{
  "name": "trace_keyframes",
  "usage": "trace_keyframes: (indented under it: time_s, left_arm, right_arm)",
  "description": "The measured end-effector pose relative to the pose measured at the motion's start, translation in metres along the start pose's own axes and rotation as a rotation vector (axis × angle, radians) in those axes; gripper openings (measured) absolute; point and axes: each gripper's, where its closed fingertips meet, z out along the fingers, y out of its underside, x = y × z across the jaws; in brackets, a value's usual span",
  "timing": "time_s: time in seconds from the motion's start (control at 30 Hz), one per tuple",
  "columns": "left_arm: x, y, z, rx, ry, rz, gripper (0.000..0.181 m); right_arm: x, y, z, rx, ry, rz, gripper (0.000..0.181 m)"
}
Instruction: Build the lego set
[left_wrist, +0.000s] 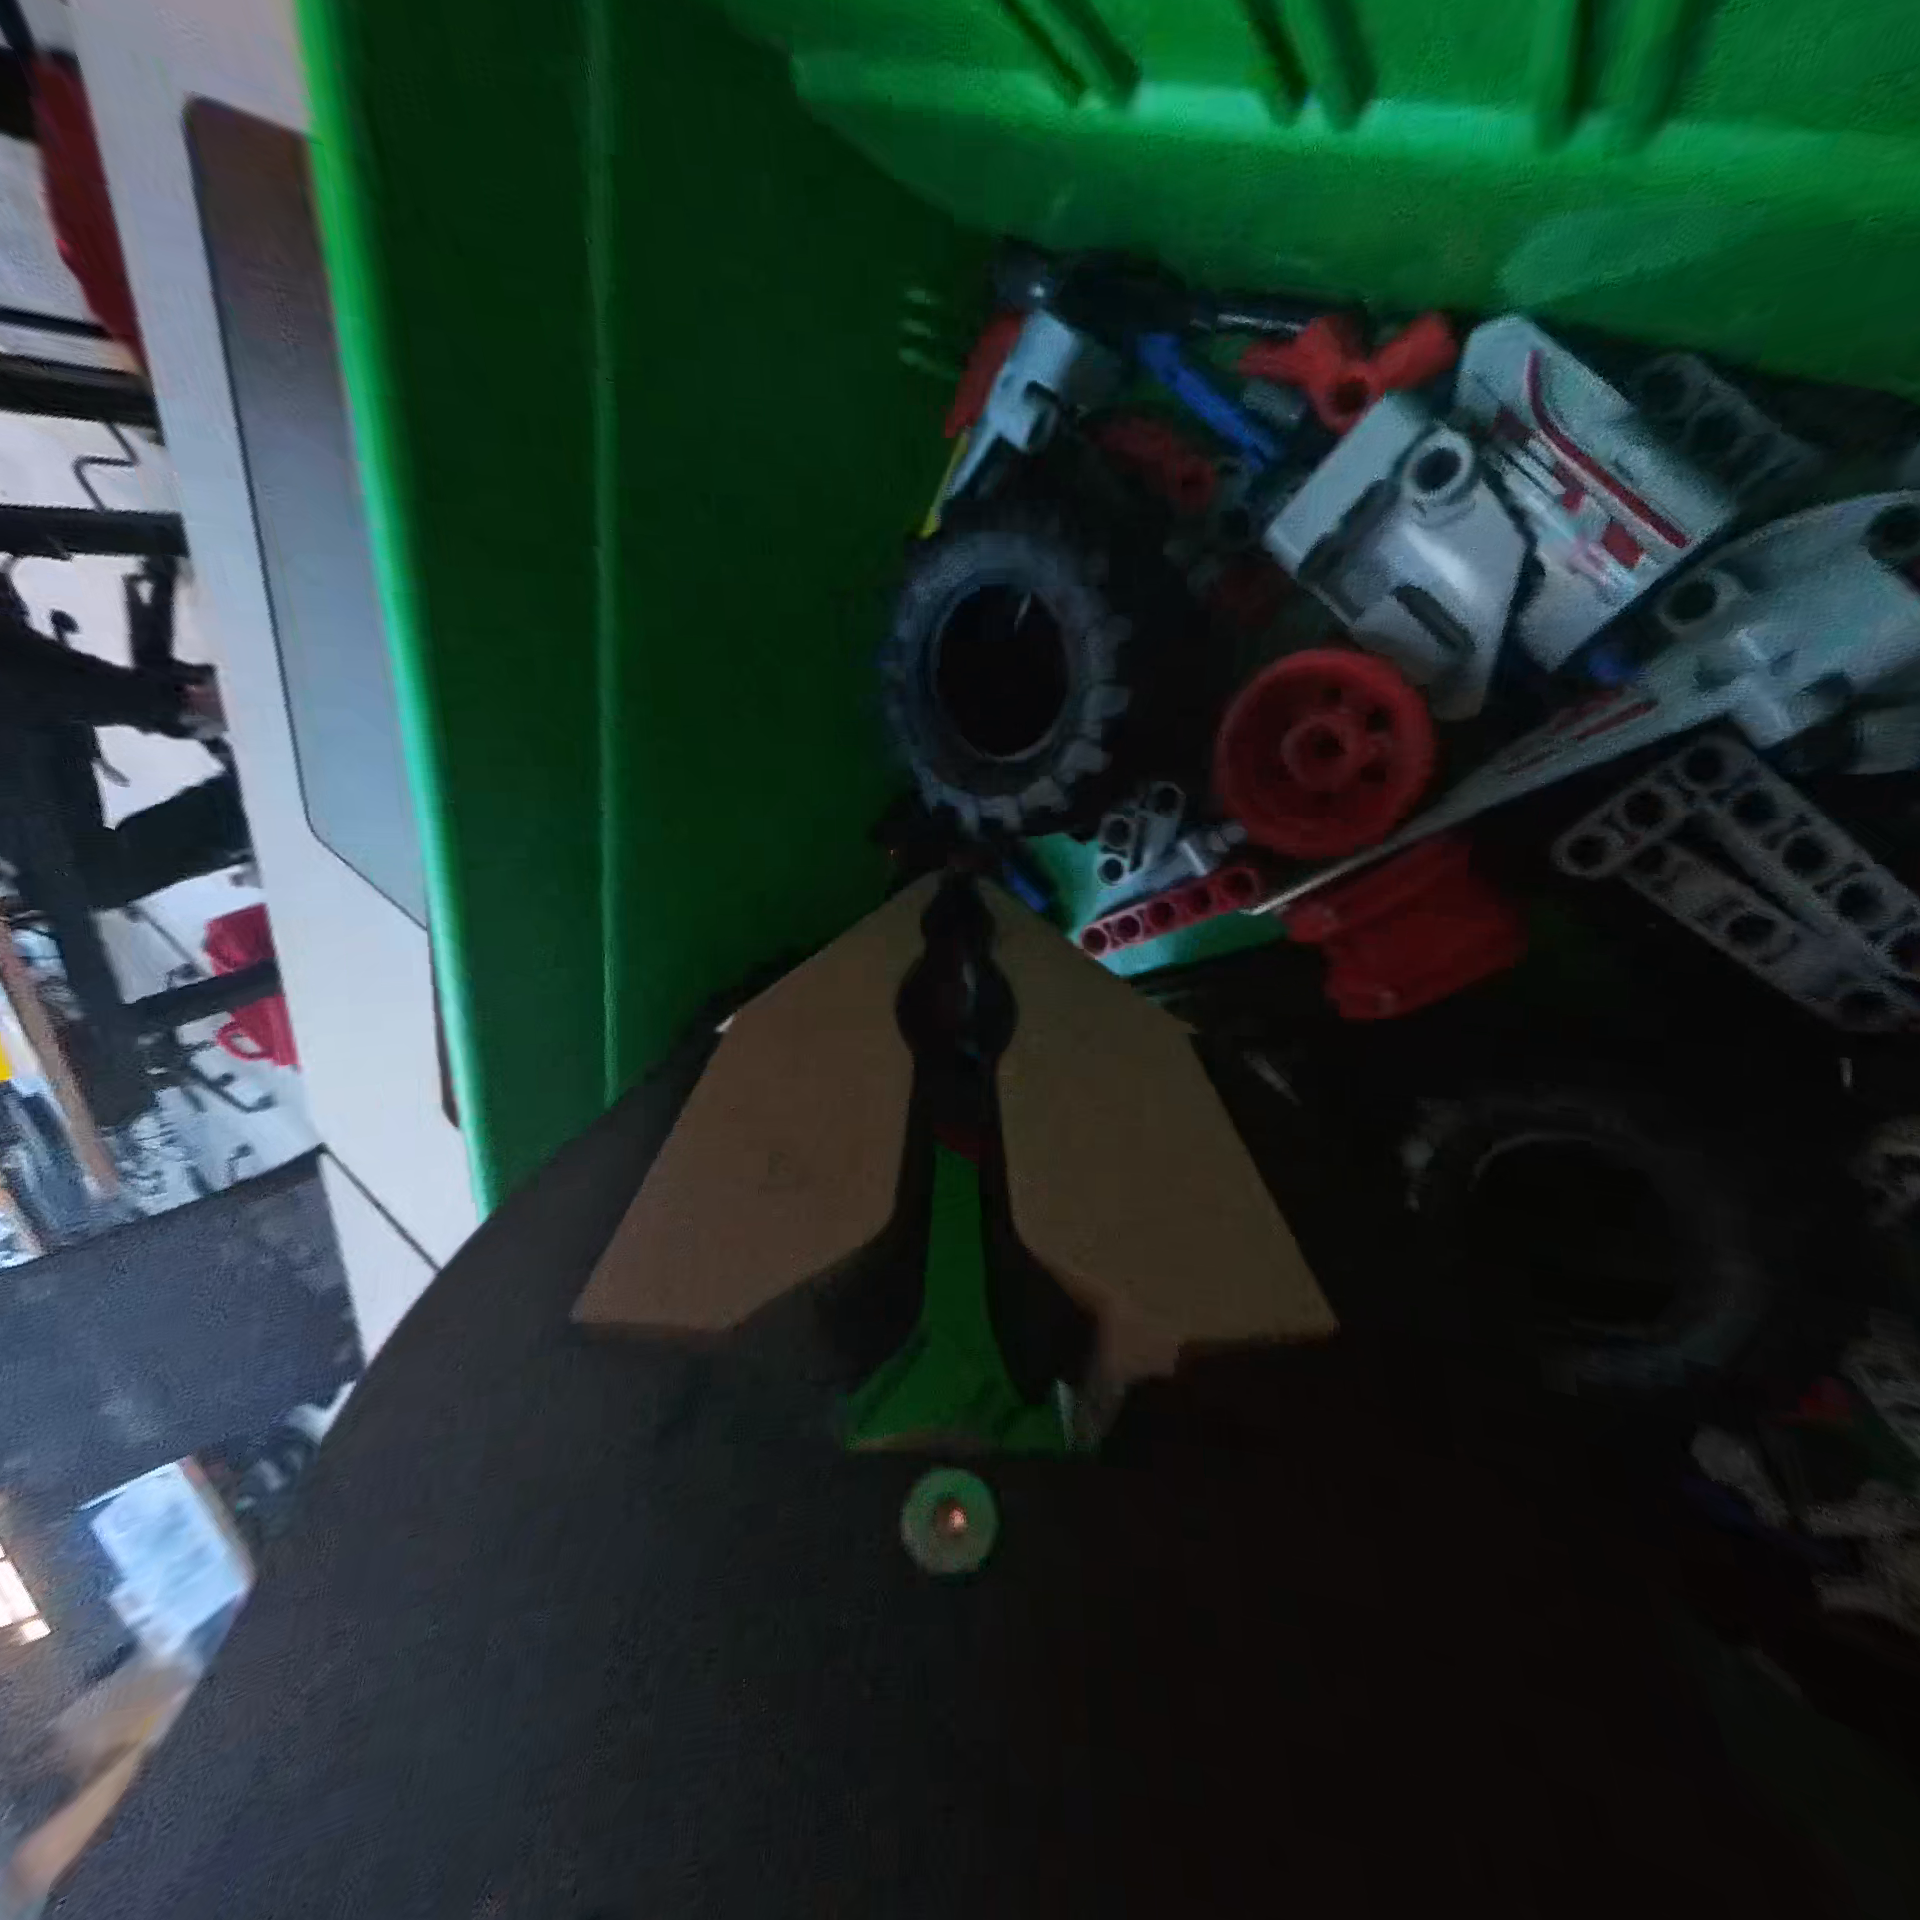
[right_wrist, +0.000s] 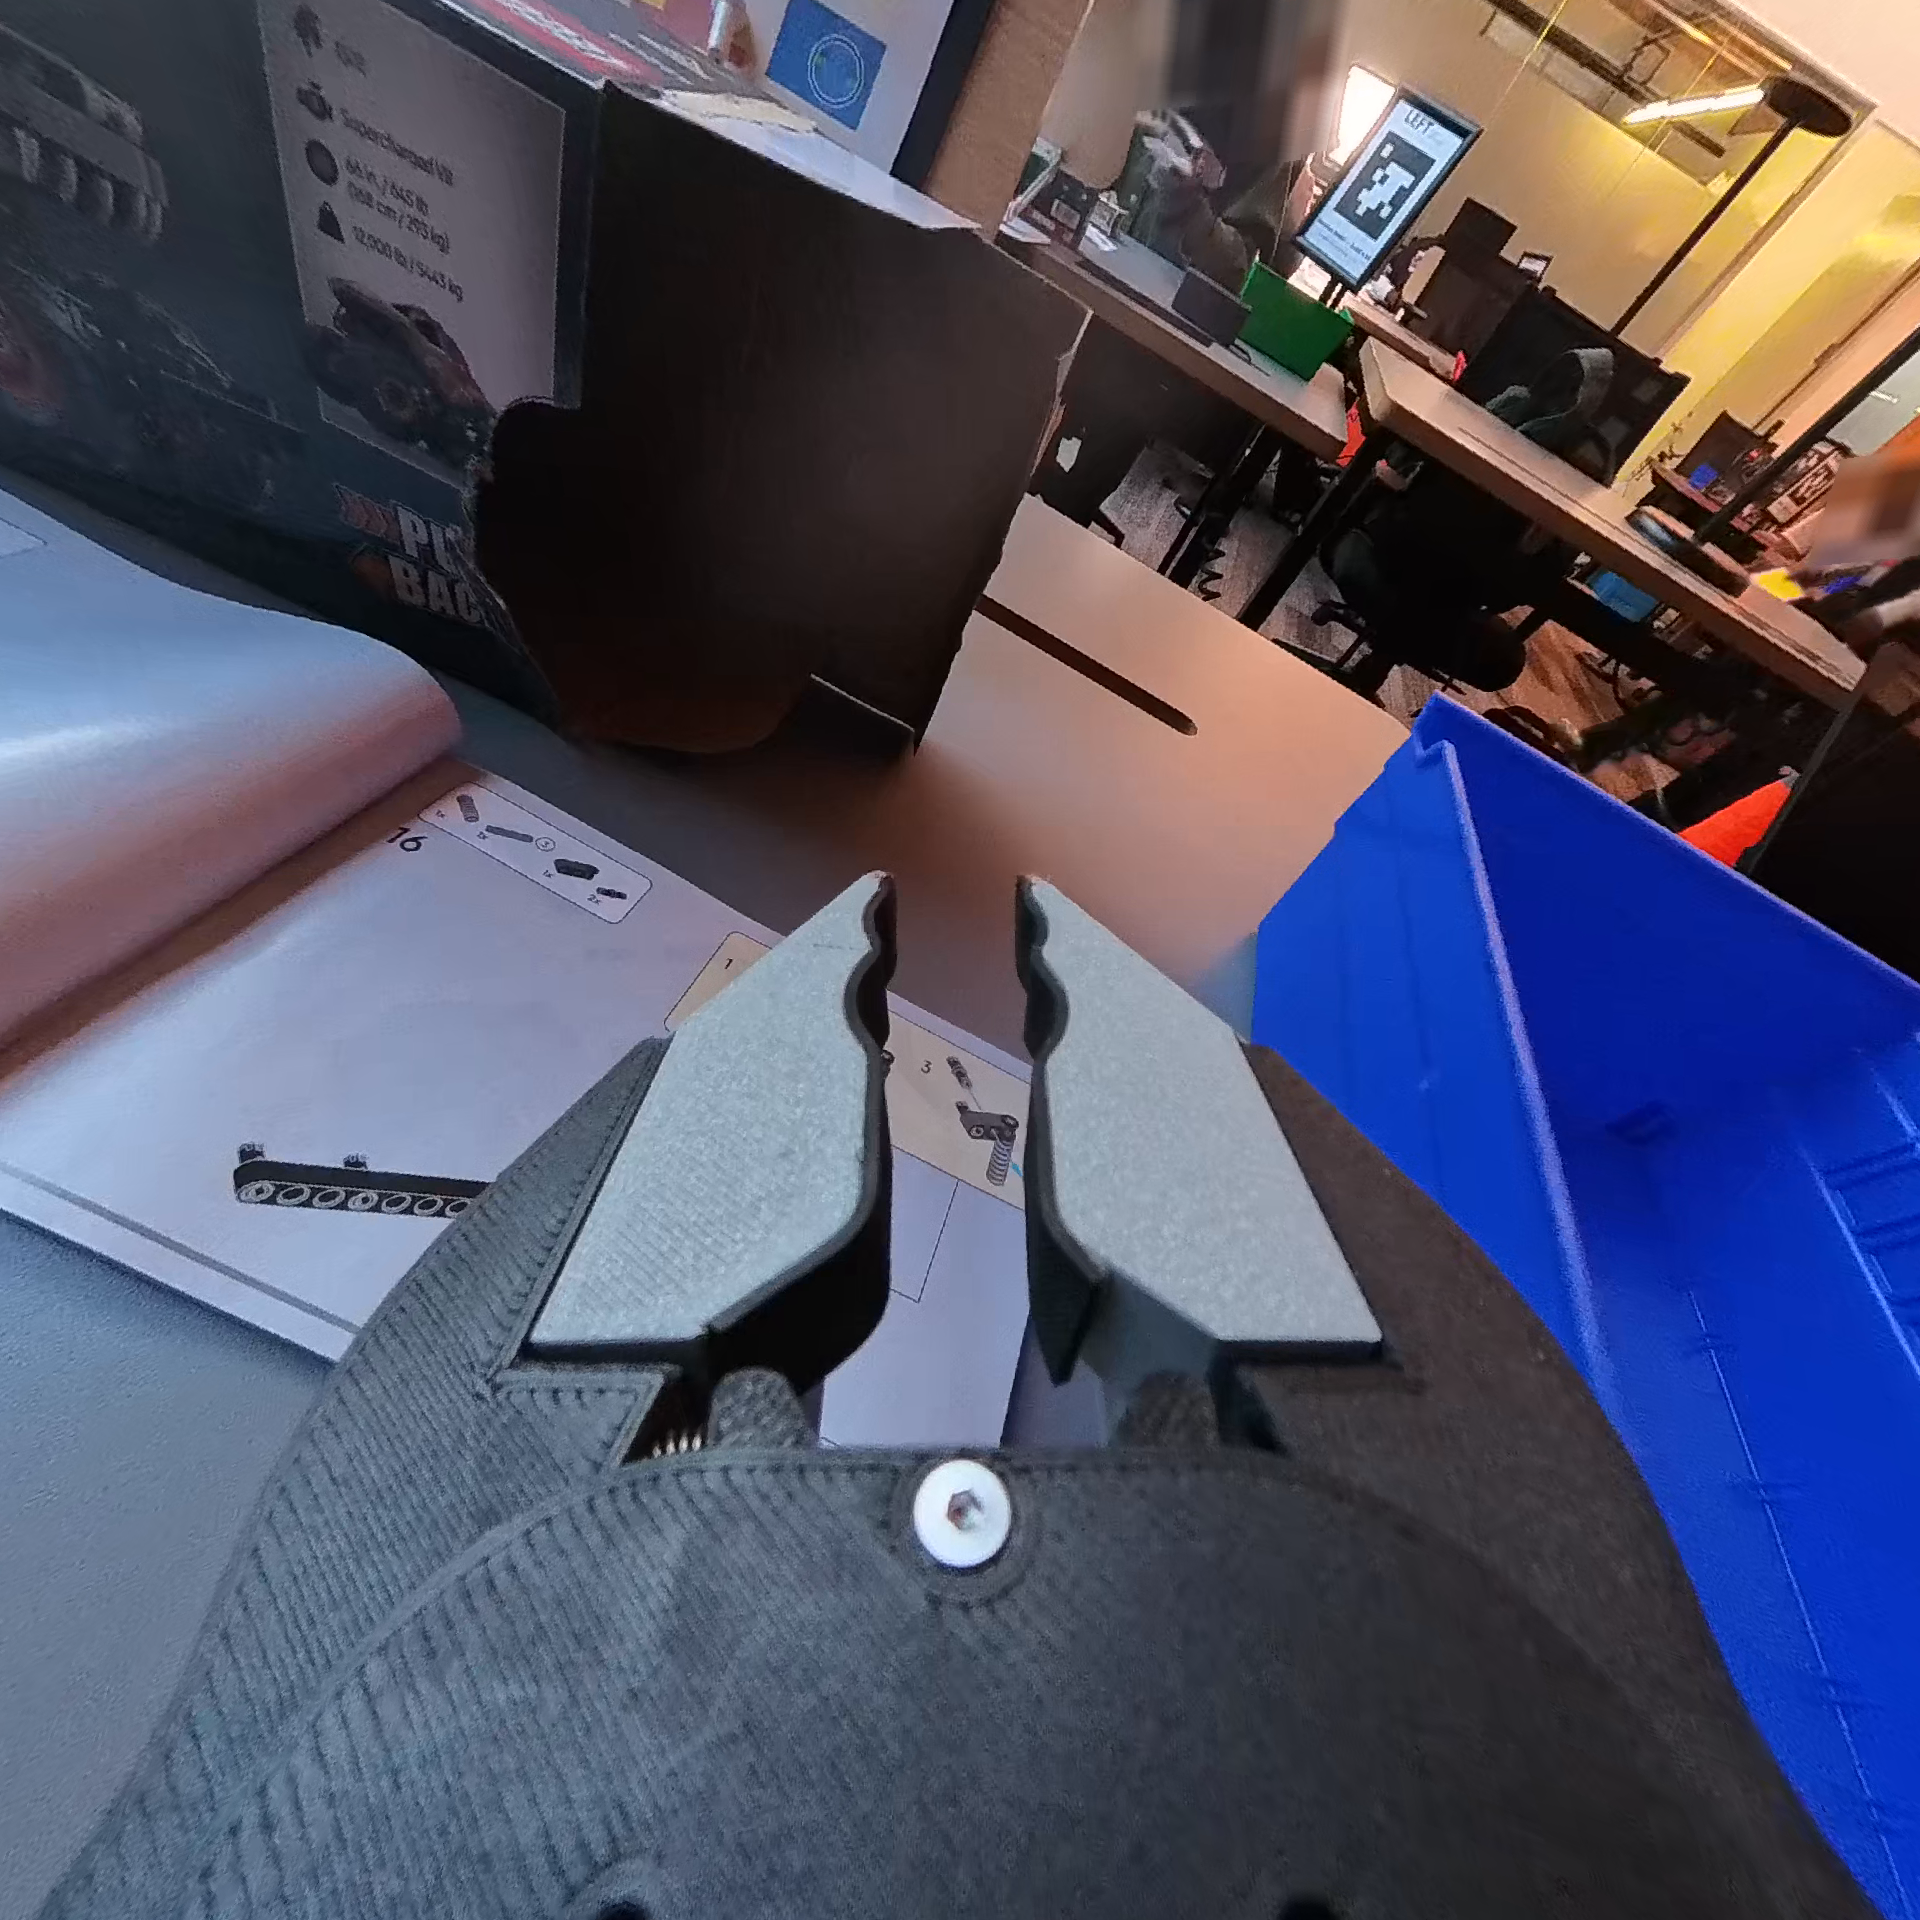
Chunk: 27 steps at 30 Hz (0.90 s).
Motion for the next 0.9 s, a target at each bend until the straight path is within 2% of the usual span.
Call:
trace_keyframes:
  time_s: [0.17,0.23,0.3,0.37,0.4,0.43,0.53,0.63,0.7,0.77,0.9]
  left_arm:
    - [-0.044,-0.006,-0.033,0.181,-0.040,-0.209,0.000]
    - [-0.041,-0.013,-0.041,0.253,0.015,-0.237,0.000]
    - [-0.023,-0.026,-0.045,0.307,0.125,-0.238,0.004]
    - [-0.004,-0.036,-0.044,0.311,0.219,-0.231,0.040]
    - [0.006,-0.038,-0.040,0.291,0.259,-0.218,0.051]
    - [0.012,-0.039,-0.034,0.257,0.271,-0.207,0.050]
    - [0.016,-0.037,-0.013,0.161,0.242,-0.169,0.024]
    - [0.028,-0.024,0.006,0.062,0.275,-0.091,0.020]
    - [0.026,-0.016,0.008,0.044,0.282,-0.087,0.014]
    - [0.009,-0.013,-0.004,0.063,0.271,-0.181,0.014]
    - [-0.029,-0.028,-0.069,0.330,0.284,-0.318,0.014]
  right_arm:
    - [0.002,0.000,-0.001,0.002,0.008,0.002,0.019]
    - [0.002,0.001,0.000,-0.003,0.006,0.005,0.019]
    - [0.002,0.002,0.001,-0.010,0.004,0.006,0.019]
    - [0.001,0.003,0.002,-0.014,0.004,0.002,0.019]
    - [0.001,0.003,0.002,-0.015,0.006,0.000,0.019]
    - [0.001,0.003,0.002,-0.016,0.007,-0.001,0.019]
    - [0.000,0.003,0.002,-0.017,0.007,-0.001,0.019]
    - [0.000,0.003,0.002,-0.020,0.005,-0.005,0.019]
    - [-0.001,0.002,0.001,-0.014,0.005,-0.010,0.018]
    - [0.000,0.000,-0.001,-0.004,0.006,-0.013,0.017]
    - [0.001,-0.001,-0.002,0.002,0.003,-0.007,0.017]
